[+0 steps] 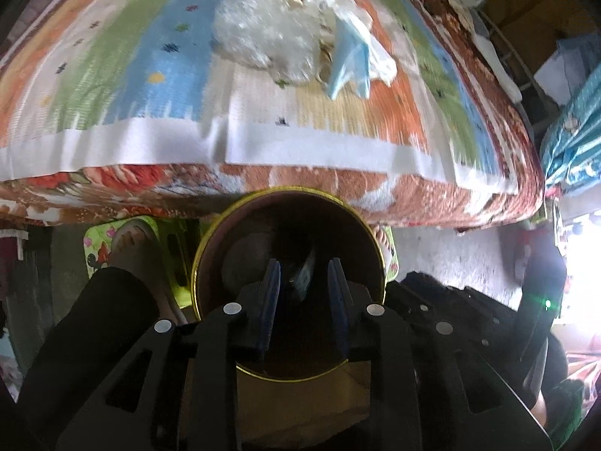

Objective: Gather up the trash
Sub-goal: 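Open left tool dropping the packet while right tool drops the cup into bin, then move both open tools back toward the trash pile on the blanket, then grasp clear plastic bag with left tool while right tool grasps blue face mask, then carry the plastic bag and face mask with both tools over the bin, then open left tool releasing the bag while right tool releases the mask into bin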

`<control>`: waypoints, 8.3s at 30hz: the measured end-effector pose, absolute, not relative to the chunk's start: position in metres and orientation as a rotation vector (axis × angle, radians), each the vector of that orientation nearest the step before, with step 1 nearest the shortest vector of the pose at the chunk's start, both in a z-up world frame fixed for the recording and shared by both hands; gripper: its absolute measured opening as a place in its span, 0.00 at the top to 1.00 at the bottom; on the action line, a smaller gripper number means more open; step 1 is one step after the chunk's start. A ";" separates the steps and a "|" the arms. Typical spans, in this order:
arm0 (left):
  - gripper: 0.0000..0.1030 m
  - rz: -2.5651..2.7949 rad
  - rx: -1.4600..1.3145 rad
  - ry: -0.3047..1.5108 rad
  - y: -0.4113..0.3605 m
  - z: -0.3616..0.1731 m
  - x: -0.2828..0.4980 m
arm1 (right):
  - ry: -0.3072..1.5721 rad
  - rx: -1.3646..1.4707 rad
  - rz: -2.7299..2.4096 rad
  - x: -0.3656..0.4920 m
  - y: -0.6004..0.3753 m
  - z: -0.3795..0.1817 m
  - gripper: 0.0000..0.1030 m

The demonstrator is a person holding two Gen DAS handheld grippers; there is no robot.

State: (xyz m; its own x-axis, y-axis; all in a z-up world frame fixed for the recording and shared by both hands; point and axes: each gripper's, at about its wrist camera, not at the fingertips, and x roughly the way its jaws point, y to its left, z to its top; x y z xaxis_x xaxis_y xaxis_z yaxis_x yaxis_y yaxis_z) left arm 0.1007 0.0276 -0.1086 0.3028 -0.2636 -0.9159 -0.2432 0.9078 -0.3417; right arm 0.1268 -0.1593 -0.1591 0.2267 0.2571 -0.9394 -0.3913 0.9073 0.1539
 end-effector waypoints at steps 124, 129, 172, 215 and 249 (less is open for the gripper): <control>0.96 0.045 -0.483 1.047 0.138 -0.107 0.297 | 0.875 -0.272 0.603 0.298 -0.062 -0.114 0.91; 0.97 0.040 -0.495 1.017 0.141 -0.088 0.285 | 0.865 -0.275 0.608 0.294 -0.065 -0.107 0.91; 0.97 0.007 -0.517 0.863 0.099 -0.009 0.163 | 0.830 -0.170 0.645 0.198 -0.118 -0.031 0.91; 0.97 0.014 -0.408 1.043 0.030 -0.064 0.087 | 0.975 -0.233 0.650 0.098 -0.123 -0.084 0.91; 0.61 0.119 -0.410 1.201 0.029 -0.107 0.100 | 1.204 -0.229 0.556 0.112 -0.123 -0.136 0.57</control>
